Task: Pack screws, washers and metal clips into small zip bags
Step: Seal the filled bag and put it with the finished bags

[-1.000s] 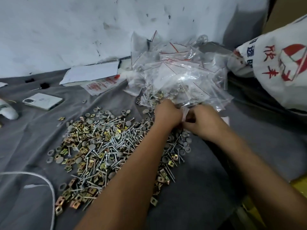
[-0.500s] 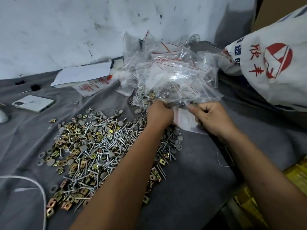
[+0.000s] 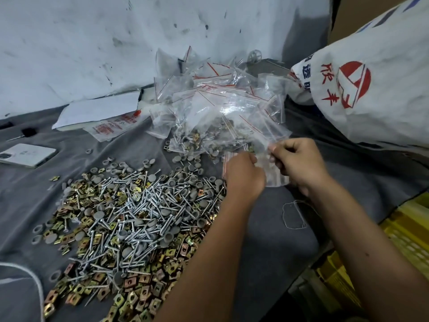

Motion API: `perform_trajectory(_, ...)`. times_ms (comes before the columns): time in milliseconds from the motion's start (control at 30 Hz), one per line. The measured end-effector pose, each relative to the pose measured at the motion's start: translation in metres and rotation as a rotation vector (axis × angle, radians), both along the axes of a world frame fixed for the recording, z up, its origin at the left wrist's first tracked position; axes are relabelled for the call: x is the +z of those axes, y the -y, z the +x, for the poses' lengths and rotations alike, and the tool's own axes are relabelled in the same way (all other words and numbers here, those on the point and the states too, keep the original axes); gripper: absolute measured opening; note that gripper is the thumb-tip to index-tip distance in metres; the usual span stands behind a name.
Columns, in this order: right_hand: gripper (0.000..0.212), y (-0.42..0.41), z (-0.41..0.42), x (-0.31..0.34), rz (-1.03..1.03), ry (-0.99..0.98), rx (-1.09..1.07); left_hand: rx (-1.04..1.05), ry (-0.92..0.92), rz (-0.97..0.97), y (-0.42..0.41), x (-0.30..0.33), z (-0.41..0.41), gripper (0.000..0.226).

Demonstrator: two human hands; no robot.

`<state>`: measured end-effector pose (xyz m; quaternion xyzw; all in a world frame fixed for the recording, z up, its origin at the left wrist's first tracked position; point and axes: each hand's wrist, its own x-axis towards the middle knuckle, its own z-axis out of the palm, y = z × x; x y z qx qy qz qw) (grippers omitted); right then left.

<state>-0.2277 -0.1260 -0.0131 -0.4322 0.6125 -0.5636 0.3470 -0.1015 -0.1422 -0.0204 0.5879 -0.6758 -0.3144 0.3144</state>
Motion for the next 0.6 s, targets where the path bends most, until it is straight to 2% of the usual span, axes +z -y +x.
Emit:
perform_trajectory(167,0.03,-0.005,-0.008,0.031,-0.225,0.018,-0.105,-0.124,0.173,-0.053,-0.007,-0.011,-0.009,0.029)
perform_trajectory(300,0.032,-0.012,0.002,0.076,-0.425,0.061,-0.069,-0.135,0.179,-0.014,-0.006,-0.012,-0.008,0.028)
perform_trajectory(367,0.033,-0.013,0.01,0.093,-0.461,0.131,0.004,-0.136,0.083,0.092,-0.005,-0.004,-0.006,0.021)
perform_trajectory(433,0.031,-0.014,0.021,0.101,-0.438,0.201,0.119,-0.088,-0.175,0.184,-0.006,0.013,-0.002,0.021)
perform_trajectory(500,0.026,-0.014,0.032,0.101,-0.378,0.267,0.239,0.045,-0.771,0.361,-0.008,0.033,0.006,0.024)
perform_trajectory(533,0.023,-0.014,0.037,0.099,-0.341,0.3,0.29,0.048,-1.052,0.444,-0.01,0.041,0.011,0.036)
perform_trajectory(567,0.02,-0.015,0.041,0.097,-0.309,0.332,0.329,0.006,-1.235,0.48,-0.014,0.049,0.018,0.051)
perform_trajectory(600,0.019,-0.014,0.047,0.094,-0.284,0.359,0.359,-0.025,-1.34,0.461,-0.018,0.054,0.029,0.062)
